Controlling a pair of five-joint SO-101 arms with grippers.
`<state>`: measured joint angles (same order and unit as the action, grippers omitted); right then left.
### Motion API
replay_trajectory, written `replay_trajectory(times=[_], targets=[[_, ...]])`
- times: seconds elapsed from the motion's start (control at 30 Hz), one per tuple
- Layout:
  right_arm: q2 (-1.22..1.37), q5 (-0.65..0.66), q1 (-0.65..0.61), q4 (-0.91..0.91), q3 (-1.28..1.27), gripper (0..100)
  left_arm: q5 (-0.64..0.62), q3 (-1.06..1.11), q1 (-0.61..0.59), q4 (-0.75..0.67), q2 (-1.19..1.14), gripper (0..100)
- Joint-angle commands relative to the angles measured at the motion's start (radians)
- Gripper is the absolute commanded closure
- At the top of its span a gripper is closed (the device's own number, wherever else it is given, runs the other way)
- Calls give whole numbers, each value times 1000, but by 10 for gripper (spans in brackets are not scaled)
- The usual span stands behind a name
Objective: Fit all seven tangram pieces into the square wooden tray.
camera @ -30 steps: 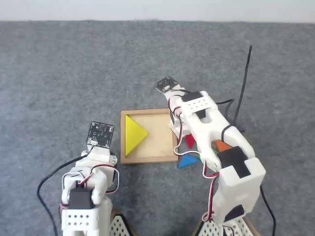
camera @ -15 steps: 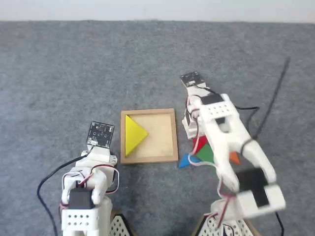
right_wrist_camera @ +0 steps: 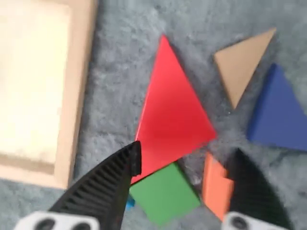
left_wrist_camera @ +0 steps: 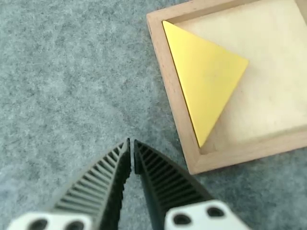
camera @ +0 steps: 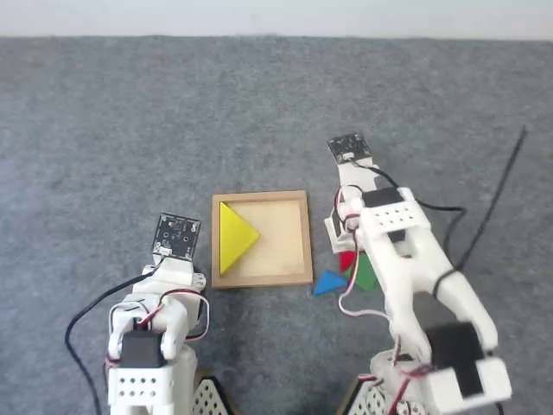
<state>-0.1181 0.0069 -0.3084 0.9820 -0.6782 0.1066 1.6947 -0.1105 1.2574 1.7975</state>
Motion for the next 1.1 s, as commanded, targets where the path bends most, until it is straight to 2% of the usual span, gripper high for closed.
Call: replay_trajectory(times=[0.0,0.27,0.5,0.73,1.07], targets=[[47,-92,-8,-15,100,552,-8,-12,-3,5,18,987],[182,-356,-16,-25,210,628,-8,-12,-3,5,18,987],[283,-356,-18,-13,241,638,-8,-12,-3,5,18,987],[283,-279,-19,-24,244,767,-8,-12,-3,5,18,987],[255,-275,-35,-12,241,779,-8,-12,-3,5,18,987]])
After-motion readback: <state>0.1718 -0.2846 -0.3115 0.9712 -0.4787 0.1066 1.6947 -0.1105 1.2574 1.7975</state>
